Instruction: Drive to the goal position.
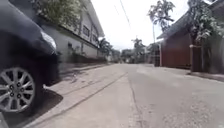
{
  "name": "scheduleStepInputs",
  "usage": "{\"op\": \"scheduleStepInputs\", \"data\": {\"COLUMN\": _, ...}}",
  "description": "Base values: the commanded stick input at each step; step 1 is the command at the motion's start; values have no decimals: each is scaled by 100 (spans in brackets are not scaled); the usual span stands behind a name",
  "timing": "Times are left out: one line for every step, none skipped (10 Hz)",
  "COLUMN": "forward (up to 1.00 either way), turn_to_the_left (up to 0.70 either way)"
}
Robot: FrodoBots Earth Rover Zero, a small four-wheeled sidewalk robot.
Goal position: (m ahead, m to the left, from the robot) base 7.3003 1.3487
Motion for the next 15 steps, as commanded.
{"op": "scheduleStepInputs", "data": {"forward": 98, "turn_to_the_left": 0}}
{"op": "scheduleStepInputs", "data": {"forward": 98, "turn_to_the_left": 0}}
{"op": "scheduleStepInputs", "data": {"forward": 98, "turn_to_the_left": 0}}
{"op": "scheduleStepInputs", "data": {"forward": 98, "turn_to_the_left": 0}}
{"op": "scheduleStepInputs", "data": {"forward": 98, "turn_to_the_left": 0}}
{"op": "scheduleStepInputs", "data": {"forward": 98, "turn_to_the_left": 0}}
{"op": "scheduleStepInputs", "data": {"forward": 98, "turn_to_the_left": 0}}
{"op": "scheduleStepInputs", "data": {"forward": 98, "turn_to_the_left": 0}}
{"op": "scheduleStepInputs", "data": {"forward": 98, "turn_to_the_left": 0}}
{"op": "scheduleStepInputs", "data": {"forward": 98, "turn_to_the_left": 0}}
{"op": "scheduleStepInputs", "data": {"forward": 98, "turn_to_the_left": 0}}
{"op": "scheduleStepInputs", "data": {"forward": 98, "turn_to_the_left": 0}}
{"op": "scheduleStepInputs", "data": {"forward": 98, "turn_to_the_left": 0}}
{"op": "scheduleStepInputs", "data": {"forward": 98, "turn_to_the_left": 0}}
{"op": "scheduleStepInputs", "data": {"forward": 98, "turn_to_the_left": 0}}
